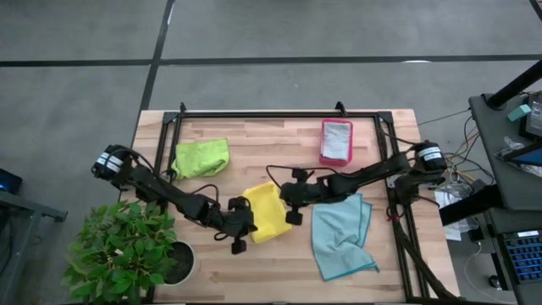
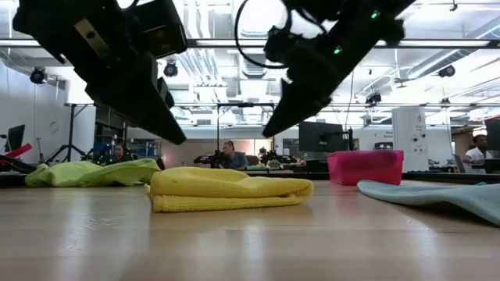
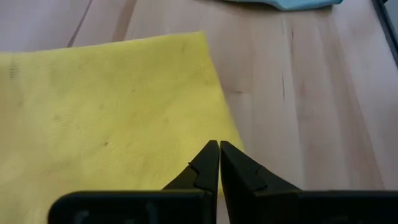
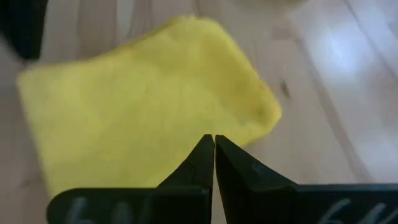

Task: Fold microfiber towels
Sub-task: Fold the yellow microfiber towel

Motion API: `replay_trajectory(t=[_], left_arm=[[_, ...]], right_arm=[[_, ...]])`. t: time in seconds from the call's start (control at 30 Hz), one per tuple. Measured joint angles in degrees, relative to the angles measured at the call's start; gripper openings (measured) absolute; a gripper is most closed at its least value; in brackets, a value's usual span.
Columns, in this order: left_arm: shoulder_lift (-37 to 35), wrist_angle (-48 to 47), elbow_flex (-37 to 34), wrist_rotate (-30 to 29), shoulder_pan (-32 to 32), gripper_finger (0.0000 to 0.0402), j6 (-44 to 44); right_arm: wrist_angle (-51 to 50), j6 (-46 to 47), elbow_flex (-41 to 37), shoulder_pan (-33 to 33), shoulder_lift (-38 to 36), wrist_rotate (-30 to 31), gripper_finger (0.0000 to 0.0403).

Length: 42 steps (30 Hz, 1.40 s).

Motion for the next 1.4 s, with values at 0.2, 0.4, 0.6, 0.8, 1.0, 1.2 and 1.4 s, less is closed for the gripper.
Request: replay_trajectory(t=[0.2,0.4,0.6,0.8,1.0,1.2,1.4], left_arm=[[-2.43,-4.72,-0.07,-4.57,0.06,0.0,0.09],[-2.62,-5.82,-0.38,-11.98,0.1,0.0006,1.64],[-3.03,-5.73,-0.39,-12.46,0.09,0.0078,1.76],[-2.69,-5.84,-2.84,-21.34,1.13,0.0151,2.54],[-1.89,-5.69,-4.82,-21.59,3.54,0.0165,3.12],[-0.88,-5.05,-5.73,-21.62,4.57,0.0166,2.99],[-0.88,-2.66,-6.21,-21.59,4.55,0.0166,2.96]], right_arm=[[-5.29,1.97,-1.3,3.92,-3.05,-6.39,0.0009],[-4.36,4.04,-1.56,8.2,-2.65,-8.86,0.0044],[6.61,2.38,-1.52,11.08,1.71,-8.85,0.0119],[15.91,-1.36,-0.91,11.68,7.29,-8.81,0.018],[16.59,-4.24,2.49,10.61,12.45,-8.21,0.0204],[14.55,-7.1,5.54,10.64,16.69,-4.22,0.0206],[13.18,-7.57,8.0,9.92,20.57,-4.35,0.0204]])
